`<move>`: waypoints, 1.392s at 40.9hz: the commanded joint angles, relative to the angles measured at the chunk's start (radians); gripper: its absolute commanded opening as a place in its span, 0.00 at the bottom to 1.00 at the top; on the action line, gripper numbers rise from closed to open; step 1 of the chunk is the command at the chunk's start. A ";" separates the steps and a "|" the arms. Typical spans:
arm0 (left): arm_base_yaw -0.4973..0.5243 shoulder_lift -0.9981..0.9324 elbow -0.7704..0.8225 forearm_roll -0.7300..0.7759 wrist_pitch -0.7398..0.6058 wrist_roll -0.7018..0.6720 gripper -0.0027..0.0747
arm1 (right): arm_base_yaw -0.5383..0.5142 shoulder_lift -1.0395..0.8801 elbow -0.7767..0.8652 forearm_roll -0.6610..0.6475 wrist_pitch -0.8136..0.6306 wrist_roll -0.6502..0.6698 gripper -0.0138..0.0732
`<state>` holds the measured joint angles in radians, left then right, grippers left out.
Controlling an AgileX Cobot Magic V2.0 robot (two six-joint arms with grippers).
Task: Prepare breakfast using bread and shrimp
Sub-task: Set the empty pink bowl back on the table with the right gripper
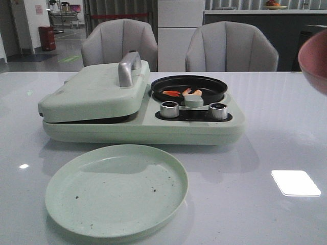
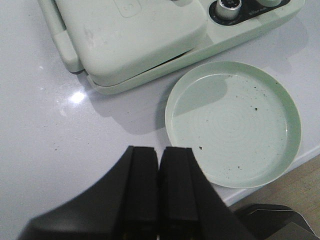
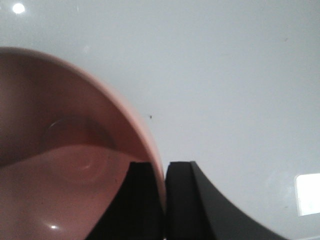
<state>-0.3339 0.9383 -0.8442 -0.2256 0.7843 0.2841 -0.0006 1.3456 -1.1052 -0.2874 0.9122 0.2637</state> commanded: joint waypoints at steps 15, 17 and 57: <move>0.001 -0.006 -0.026 -0.013 -0.066 -0.009 0.16 | -0.176 0.193 0.131 0.281 -0.301 -0.169 0.20; 0.001 -0.006 -0.026 -0.013 -0.066 -0.009 0.16 | -0.176 0.218 0.131 0.293 -0.315 -0.168 0.20; 0.001 -0.006 -0.026 -0.013 -0.066 -0.009 0.16 | -0.170 0.183 0.003 0.297 -0.151 -0.170 0.82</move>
<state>-0.3339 0.9383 -0.8442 -0.2256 0.7843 0.2825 -0.1719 1.6163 -1.0623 0.0181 0.7663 0.1070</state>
